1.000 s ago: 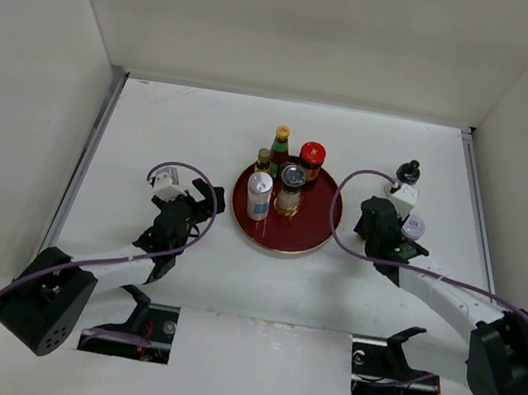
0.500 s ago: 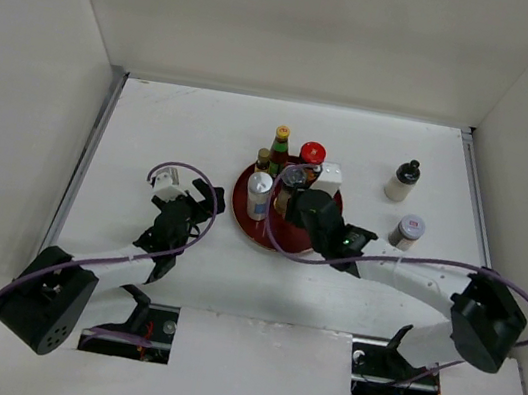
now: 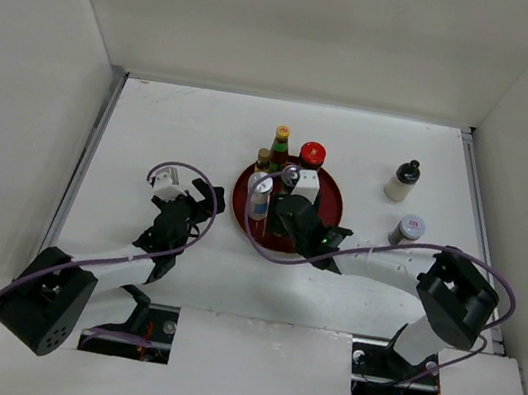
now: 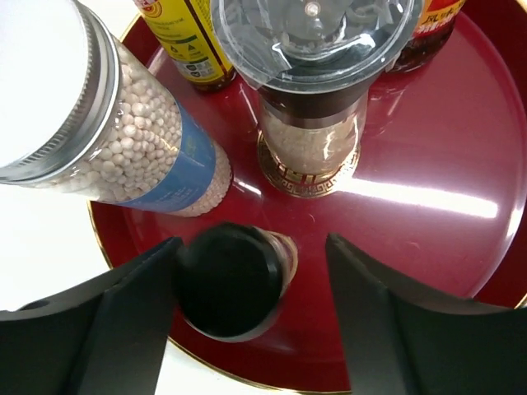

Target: Organize the condiment bottles

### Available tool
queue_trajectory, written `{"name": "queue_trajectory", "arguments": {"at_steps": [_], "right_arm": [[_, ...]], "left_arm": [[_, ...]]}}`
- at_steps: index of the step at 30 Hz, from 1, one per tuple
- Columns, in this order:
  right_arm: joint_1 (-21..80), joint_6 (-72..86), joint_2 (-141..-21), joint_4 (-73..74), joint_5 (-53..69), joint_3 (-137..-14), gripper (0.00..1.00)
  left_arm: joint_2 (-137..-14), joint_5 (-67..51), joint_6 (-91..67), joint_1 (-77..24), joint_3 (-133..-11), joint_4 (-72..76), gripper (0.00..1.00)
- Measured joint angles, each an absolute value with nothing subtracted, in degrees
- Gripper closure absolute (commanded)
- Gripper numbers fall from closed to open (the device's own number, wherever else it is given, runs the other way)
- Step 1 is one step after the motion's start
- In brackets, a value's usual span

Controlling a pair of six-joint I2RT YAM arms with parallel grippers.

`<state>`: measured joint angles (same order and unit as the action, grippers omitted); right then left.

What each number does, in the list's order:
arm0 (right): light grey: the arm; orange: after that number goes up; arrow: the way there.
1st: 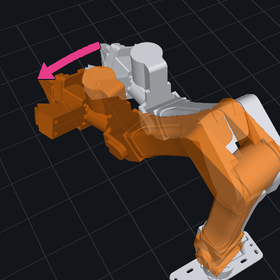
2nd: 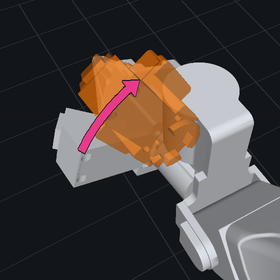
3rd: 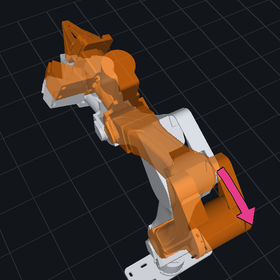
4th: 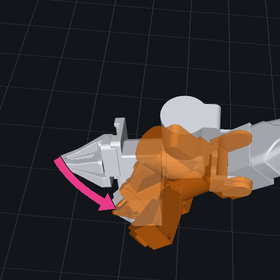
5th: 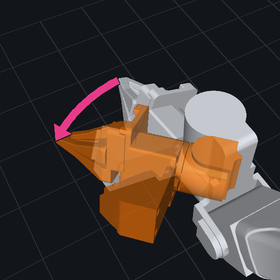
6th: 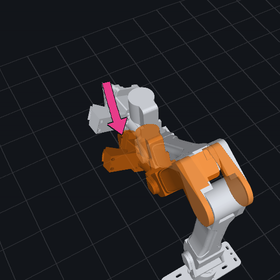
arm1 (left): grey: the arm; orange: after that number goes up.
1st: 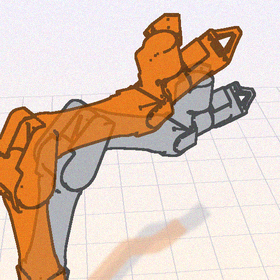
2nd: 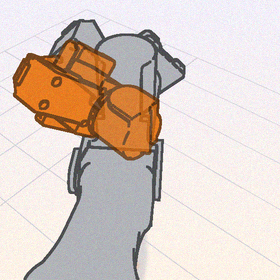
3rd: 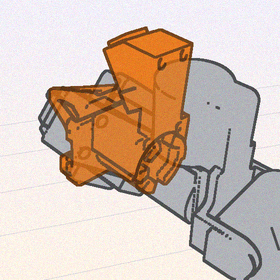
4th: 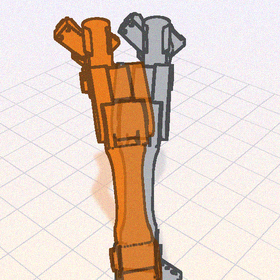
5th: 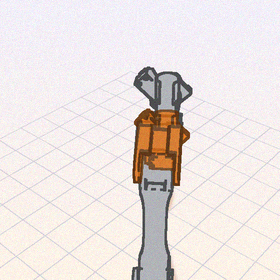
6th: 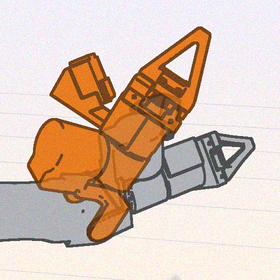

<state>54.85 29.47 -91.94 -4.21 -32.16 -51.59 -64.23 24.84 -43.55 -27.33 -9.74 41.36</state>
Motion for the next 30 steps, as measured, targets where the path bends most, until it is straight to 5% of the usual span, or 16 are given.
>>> {"name": "queue_trajectory", "arguments": {"at_steps": [9, 18, 23, 30], "right_arm": [[52.1, 29.4, -74.6, -3.5, -31.7, -46.2, 0.00], [25.6, 31.9, -51.5, 2.9, -44.6, -36.5, 0.00], [14.5, 31.9, -54.1, 7.1, -46.7, -35.1, 0.00], [12.3, 31.7, -66.4, 7.3, -42.4, -35.1, 0.00]], "left_arm": [[-64.2, 24.8, -43.5, -27.3, -9.7, 41.4, 0.00], [-64.9, 24.1, -43.6, -27.4, -9.8, 41.4, 0.00], [-66.4, 23.0, -43.8, -27.4, -10.5, 41.4, 0.00], [-66.8, 22.0, -43.9, -27.4, -10.7, 41.4, 0.00]]}}
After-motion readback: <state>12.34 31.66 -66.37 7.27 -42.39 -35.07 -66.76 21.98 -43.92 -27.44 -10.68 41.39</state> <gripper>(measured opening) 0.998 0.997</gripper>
